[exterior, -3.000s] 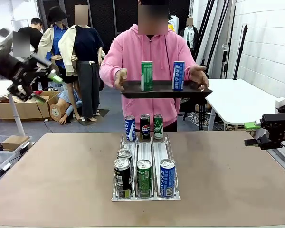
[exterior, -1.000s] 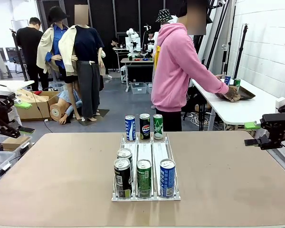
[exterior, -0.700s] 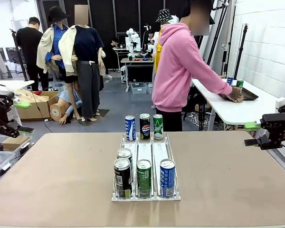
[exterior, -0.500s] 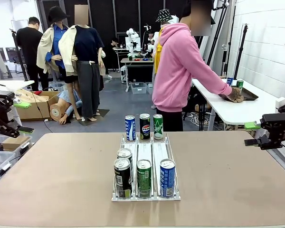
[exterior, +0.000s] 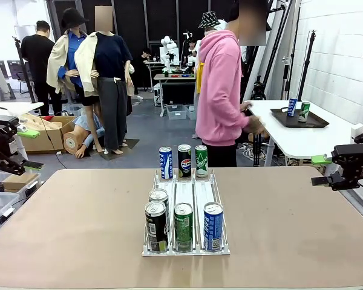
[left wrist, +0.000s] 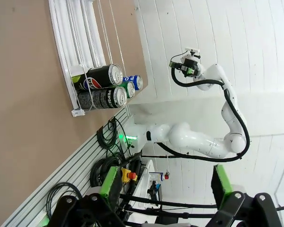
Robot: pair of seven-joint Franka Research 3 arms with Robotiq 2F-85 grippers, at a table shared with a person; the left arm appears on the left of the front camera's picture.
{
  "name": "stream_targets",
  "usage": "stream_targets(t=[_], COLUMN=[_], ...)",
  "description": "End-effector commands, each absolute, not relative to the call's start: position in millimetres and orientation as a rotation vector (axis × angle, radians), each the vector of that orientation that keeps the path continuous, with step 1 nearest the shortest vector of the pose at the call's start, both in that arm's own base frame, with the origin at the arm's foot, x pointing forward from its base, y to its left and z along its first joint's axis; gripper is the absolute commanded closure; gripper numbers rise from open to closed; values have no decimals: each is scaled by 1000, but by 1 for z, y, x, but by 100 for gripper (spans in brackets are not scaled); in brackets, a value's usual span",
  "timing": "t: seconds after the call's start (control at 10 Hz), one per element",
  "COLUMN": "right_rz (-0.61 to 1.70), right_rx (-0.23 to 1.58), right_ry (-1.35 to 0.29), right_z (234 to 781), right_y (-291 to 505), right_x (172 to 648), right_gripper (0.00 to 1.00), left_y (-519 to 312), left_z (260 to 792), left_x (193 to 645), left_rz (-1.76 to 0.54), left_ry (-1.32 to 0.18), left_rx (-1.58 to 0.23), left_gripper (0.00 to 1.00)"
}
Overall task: Retrieve and hand over the desired beverage to the person.
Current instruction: Place the picked can on the Handle tray extended by the person.
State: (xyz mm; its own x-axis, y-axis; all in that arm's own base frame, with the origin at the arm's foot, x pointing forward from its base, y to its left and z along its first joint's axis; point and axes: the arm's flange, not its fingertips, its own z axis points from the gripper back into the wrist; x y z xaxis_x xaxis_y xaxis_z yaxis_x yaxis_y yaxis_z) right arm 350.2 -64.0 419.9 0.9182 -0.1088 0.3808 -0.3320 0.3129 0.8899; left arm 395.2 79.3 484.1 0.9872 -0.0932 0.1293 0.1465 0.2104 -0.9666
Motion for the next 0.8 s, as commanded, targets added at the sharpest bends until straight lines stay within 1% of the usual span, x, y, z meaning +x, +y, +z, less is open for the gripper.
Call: stream_targets(t=[0.0,0.7], right_rz=[155,155], right_rx=[1264,1264], right_ry=[-411,-411], right_z=[420,420], right_y=[-64,-64], right_x=[350,350], right_gripper=[0,0], left_y=[80,80], left_z=[488,488], left_x=[394,394], left_rz=[-159,-159], left_ry=[-52,-52], left_rx=[-1348,-1348], left_gripper=[0,0])
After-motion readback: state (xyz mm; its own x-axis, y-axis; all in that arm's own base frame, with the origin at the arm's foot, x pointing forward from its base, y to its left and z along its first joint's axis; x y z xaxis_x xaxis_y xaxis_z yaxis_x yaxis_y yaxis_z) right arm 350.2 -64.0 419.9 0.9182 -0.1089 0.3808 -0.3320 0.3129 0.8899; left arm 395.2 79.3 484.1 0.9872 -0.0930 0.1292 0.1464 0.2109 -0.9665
